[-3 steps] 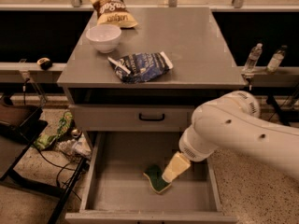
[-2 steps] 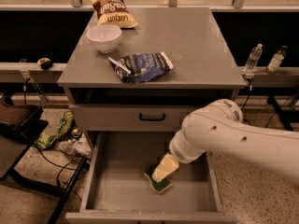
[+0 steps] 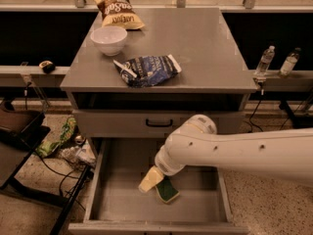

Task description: Pick sponge from middle drawer and place on counter

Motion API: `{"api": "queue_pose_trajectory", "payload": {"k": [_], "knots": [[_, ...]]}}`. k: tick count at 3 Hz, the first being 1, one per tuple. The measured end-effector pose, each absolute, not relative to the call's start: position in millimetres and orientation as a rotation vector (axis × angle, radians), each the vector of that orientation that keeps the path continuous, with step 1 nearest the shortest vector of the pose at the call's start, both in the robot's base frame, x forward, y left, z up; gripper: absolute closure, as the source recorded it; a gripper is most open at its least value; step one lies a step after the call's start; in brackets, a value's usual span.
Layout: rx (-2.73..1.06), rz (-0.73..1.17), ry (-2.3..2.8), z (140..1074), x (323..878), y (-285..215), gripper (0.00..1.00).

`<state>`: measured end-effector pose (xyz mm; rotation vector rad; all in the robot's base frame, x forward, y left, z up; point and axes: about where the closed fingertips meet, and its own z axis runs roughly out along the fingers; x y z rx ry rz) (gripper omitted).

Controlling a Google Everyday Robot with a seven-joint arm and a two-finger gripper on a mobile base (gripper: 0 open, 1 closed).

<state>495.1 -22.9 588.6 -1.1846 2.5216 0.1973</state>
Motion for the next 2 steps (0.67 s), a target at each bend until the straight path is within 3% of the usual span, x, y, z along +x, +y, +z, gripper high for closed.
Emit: {"api": "queue_pose_trajectory", "payload": {"k": [1,2], "knots": [[-1.148,0.222,2.547,554,496,-13,0.00],[-1.104,0.193,2.612,510,500,-34,0.00]]}}
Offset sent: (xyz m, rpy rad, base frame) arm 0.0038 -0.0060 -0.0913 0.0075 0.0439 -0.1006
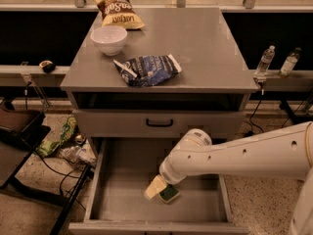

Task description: Pick sponge from middle drawer and place on counter

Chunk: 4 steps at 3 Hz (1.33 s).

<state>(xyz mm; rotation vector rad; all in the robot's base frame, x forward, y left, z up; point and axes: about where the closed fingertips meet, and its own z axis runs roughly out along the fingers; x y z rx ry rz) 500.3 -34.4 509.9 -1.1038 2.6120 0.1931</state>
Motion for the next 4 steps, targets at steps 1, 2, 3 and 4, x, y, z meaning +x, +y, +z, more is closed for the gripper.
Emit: {"api": "queue_pose_trajectory", "payload": {"k": [1,2,3,4], "knots": [[-1.104,0.192,2.613,509,500,-35,0.00],[-1.125,0.187,2.626,497,500,-34,0.00],[-1.144,0.195,2.622,463,514,-37,0.00],[-1.140,0.182,2.615,447,523,-41,0.00]]}}
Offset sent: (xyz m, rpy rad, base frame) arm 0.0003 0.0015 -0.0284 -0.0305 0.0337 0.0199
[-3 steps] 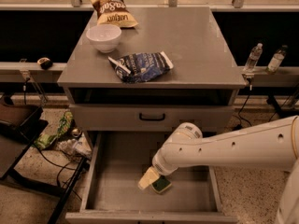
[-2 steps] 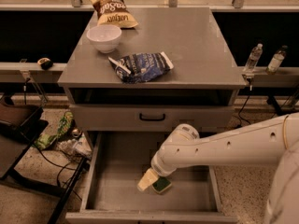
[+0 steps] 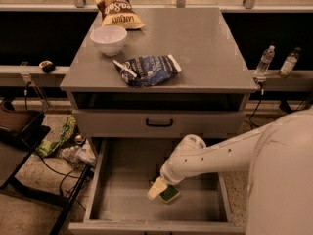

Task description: Pick sponge from middle drawer and place on counter

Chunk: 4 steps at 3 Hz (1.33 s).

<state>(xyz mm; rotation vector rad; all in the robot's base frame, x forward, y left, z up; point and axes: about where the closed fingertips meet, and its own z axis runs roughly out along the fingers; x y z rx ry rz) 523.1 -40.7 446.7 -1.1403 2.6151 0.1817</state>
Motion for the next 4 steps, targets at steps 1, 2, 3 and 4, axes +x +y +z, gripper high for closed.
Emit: {"api": "queue_pose_trajectory", "payload": {"k": [1,2,3,4], "knots": [[-1.131,0.176,2.610,430,534,-42,0.00],[-1.115,0.180,2.657,383,542,-51,0.00],[-1.098,0.206,2.696,352,536,-55,0.00],[-1.082,0.219,2.714,336,532,-58,0.19]]}}
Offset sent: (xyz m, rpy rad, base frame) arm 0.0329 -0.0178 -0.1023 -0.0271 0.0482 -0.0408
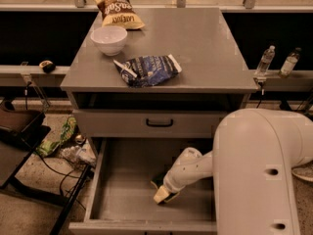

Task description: Pick sponge from middle drawer and place on counter

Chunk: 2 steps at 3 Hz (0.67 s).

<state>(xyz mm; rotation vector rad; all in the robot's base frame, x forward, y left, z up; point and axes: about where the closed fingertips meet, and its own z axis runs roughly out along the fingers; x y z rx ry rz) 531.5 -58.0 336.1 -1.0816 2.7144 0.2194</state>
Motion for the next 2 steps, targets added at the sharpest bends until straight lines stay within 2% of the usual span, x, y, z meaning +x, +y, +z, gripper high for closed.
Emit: {"api": "queue_pose_trajectory", "payload": {"k": [1,2], "knots": [[-1.082,0.219,2.714,336.2,531.5,-58.0,0.50],[-1.082,0.219,2.714,336.2,531.5,-58.0,0.73]]}}
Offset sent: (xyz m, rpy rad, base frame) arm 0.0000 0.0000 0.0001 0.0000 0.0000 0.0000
